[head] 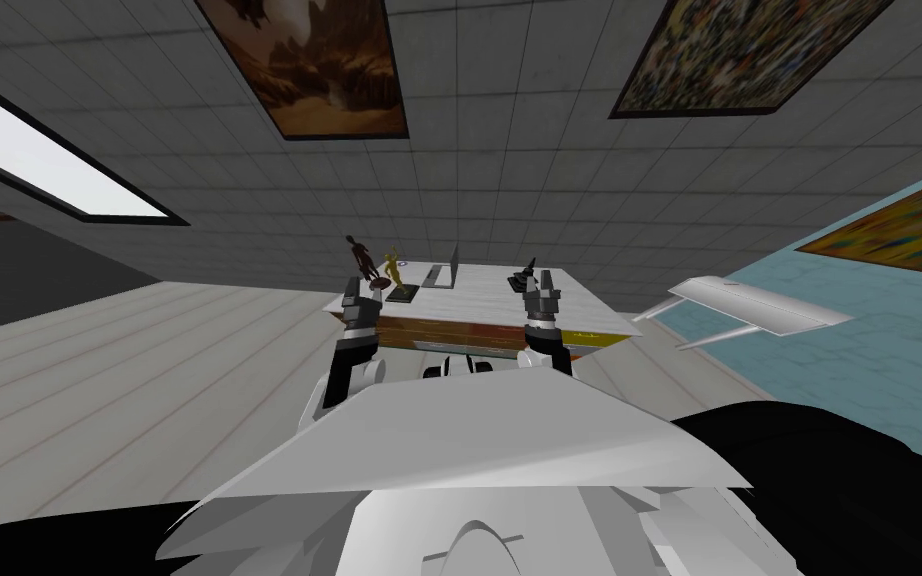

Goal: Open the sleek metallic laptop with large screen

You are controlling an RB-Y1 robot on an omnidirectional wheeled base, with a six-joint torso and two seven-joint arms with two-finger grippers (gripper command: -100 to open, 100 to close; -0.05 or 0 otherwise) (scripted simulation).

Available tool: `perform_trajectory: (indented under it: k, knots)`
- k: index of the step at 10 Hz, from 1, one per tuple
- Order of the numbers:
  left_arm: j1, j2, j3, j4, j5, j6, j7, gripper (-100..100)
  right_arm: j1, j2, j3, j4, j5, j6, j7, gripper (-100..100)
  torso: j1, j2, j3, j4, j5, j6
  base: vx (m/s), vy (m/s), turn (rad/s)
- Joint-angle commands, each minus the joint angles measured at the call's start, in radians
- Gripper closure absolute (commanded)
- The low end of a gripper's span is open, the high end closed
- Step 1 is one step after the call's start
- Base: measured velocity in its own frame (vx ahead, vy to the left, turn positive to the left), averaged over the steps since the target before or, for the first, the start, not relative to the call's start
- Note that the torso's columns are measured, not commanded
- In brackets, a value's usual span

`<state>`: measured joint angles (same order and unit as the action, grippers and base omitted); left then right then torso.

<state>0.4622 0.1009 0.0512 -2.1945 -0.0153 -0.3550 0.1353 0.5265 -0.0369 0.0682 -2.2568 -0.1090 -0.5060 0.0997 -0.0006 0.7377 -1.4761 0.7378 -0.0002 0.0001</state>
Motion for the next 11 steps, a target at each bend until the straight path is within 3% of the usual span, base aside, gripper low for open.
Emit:
perform_trajectory:
  k: [1, 7, 11]
  knots:
    - [-0.058, 0.019, 0.000, 0.063, -0.005, 0.019, -0.024, -100, 0.000, 0.000, 0.000, 0.000, 0.000, 0.000, 0.000, 0, 0.000, 0.000, 0.000, 0.000, 0.000, 0.000, 0.010, -0.052, -0.015]
    - [-0.229, 0.045, 0.011, 0.247, -0.014, 0.064, -0.088, -100, 0.000, 0.000, 0.000, 0.000, 0.000, 0.000, 0.000, 0, 0.001, 0.000, 0.000, 0.000, 0.000, 0.000, 0.012, -0.059, -0.025]
    - [-0.305, 0.053, 0.015, 0.331, -0.017, 0.080, -0.112, -100, 0.000, 0.000, 0.000, 0.000, 0.000, 0.000, 0.000, 0, 0.000, 0.000, 0.000, 0.000, 0.000, 0.000, 0.008, -0.046, -0.015]
